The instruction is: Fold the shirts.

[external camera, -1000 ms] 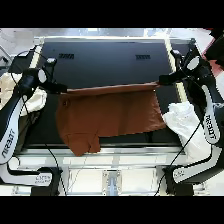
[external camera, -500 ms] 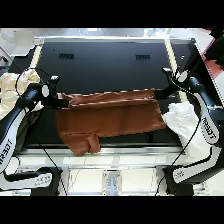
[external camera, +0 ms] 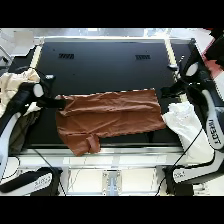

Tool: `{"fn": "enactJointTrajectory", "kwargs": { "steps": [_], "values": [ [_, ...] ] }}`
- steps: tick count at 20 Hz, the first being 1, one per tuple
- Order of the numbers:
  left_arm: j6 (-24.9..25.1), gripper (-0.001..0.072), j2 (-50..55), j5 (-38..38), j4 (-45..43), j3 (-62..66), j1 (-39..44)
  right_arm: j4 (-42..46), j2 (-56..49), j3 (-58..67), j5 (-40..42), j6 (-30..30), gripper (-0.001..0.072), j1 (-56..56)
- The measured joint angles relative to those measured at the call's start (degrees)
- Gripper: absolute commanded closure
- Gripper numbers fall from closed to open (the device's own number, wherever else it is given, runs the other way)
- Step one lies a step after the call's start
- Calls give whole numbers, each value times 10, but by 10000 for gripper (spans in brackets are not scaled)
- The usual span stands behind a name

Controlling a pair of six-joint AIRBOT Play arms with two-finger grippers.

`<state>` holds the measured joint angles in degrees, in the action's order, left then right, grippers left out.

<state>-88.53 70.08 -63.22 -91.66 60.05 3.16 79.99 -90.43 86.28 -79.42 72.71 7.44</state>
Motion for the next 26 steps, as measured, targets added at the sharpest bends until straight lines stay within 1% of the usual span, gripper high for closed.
{"fn": "enactJointTrajectory", "kwargs": {
  "steps": [2,3,4,6,8,11,14,16,20,21,26],
  "values": [
    [-1,80,-78,-5,1,-12,-4,27,44,18,-36,1,423,24],
    [-14,80,-120,-6,1,-30,-9,37,64,24,-46,4,423,37],
    [-37,81,-159,-10,2,-53,-16,41,85,27,-54,7,423,51],
    [-103,82,-230,-26,4,-117,-29,37,115,33,-65,11,423,71],
    [-156,82,-288,-49,32,-195,-41,28,133,35,-69,13,423,81],
    [-193,82,-331,-66,107,-291,-60,-3,145,37,-64,15,423,88],
    [-194,82,-339,-72,194,-363,-84,-36,150,38,-51,14,423,90],
    [-186,82,-330,-76,231,-391,-94,-48,151,38,-46,9,423,91],
    [-150,84,-290,-88,288,-416,-101,-59,153,38,-42,2,423,91],
    [-141,102,-277,-89,301,-418,-102,-61,153,38,-41,1,423,91],
    [-95,103,-207,-91,337,-423,-103,-67,153,38,-40,-1,423,91]
  ]
}}
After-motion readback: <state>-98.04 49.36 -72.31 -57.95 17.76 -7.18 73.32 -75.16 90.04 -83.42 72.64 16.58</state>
